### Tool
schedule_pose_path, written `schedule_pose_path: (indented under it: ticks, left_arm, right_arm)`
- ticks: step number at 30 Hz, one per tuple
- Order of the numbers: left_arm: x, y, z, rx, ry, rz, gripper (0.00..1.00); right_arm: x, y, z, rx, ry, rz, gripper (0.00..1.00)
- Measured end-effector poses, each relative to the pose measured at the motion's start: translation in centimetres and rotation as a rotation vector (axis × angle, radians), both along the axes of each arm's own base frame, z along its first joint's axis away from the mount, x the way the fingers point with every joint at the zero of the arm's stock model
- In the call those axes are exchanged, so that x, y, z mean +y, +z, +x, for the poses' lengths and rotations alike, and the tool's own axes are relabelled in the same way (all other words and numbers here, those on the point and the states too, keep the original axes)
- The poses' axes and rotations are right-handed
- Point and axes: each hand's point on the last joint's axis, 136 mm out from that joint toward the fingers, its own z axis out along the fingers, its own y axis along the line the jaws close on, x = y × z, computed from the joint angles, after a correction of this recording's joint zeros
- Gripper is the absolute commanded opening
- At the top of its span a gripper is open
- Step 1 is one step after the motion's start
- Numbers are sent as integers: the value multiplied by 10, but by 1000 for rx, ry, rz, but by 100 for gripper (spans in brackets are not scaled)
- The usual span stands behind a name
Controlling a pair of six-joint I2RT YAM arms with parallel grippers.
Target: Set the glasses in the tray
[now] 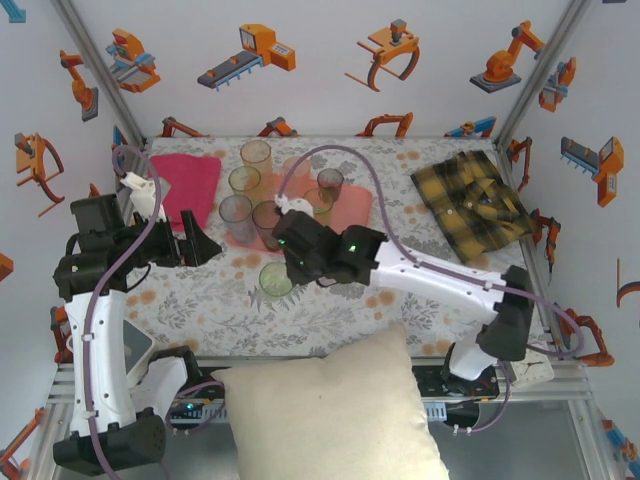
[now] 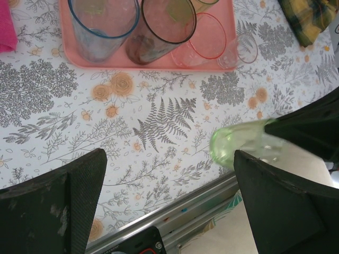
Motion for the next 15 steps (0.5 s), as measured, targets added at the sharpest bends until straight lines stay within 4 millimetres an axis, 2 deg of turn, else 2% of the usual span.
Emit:
schedule_pose_path:
  ticks: [2,7,12,15]
  left_arm:
    - [0,0,0,-2,1,2,97]
    - [0,1,0,-3,3,1,97]
    - [0,1,-1,-2,3,-1,97]
    - [0,1,-1,-2,3,-2,97]
  right_arm:
    - [-24,12,17,-14,-54,12,5]
    - [-86,26,62,-36,-202,10,5]
    - [-140,28,104,-41,-335,-10,6]
    - [-160,23,121,-37,-380,-34,5]
